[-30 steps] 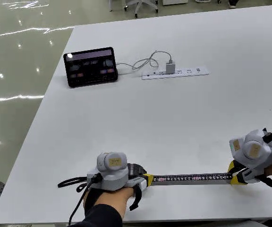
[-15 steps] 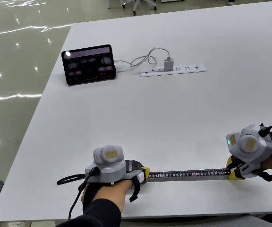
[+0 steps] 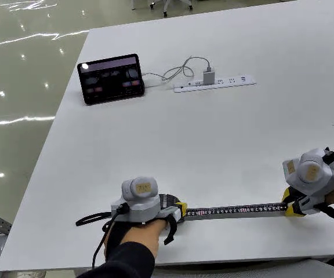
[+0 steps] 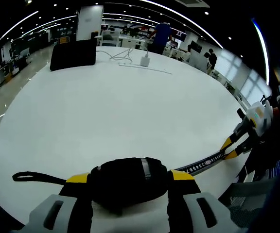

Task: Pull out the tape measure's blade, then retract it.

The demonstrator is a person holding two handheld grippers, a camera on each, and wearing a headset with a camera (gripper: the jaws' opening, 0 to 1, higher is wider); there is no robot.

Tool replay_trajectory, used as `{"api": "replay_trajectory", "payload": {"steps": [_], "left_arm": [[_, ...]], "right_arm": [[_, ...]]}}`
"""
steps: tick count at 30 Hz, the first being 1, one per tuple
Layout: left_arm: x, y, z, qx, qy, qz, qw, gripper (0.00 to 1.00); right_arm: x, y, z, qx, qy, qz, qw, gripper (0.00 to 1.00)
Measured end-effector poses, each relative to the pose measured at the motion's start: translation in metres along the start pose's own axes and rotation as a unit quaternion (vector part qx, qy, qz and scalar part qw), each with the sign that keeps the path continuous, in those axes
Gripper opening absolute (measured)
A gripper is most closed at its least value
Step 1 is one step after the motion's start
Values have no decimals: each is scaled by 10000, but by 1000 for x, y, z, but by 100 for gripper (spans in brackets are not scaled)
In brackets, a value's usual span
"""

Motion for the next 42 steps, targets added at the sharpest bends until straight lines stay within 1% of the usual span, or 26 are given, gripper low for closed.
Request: {"api": "replay_trajectory", "payload": {"steps": [7, 12, 14, 27, 33, 38, 42], "left_arm": [[-1, 0, 0, 7, 10, -31, 10000, 58], [-1, 0, 0, 4, 7, -27, 10000, 58], [-1, 0, 0, 2, 1, -23, 10000, 58], [-1, 0, -1, 13, -12, -37, 10000, 58], [-1, 1, -1, 15, -10, -39, 10000, 58], [-1, 0, -1, 15, -9, -40, 10000, 58], [-1, 0, -1, 17, -8, -40, 10000, 58]], "right_arm": [[-2, 2, 2, 12, 11, -14, 10000, 11], [-2, 2, 3, 133, 34, -18, 9999, 10], [-1, -1, 2, 120, 38, 19, 9999, 10], [-2, 8, -2, 29, 22, 27, 10000, 11], [-1, 8, -3, 32, 9, 27, 10000, 11], [-1, 9, -4, 105, -41, 34, 9999, 11], [-1, 10, -5, 113, -47, 24, 9999, 11]]}}
Point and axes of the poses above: the centre of the closed fingertips' face, and the gripper's own axes: z roughly backward along the fingers, x roughly to its right, y roughly out of its top, the point moved 7 cm from there along z, roughly backward along the fingers, and after that the axes turned 13 degrees about x, right-handed, at the moved point
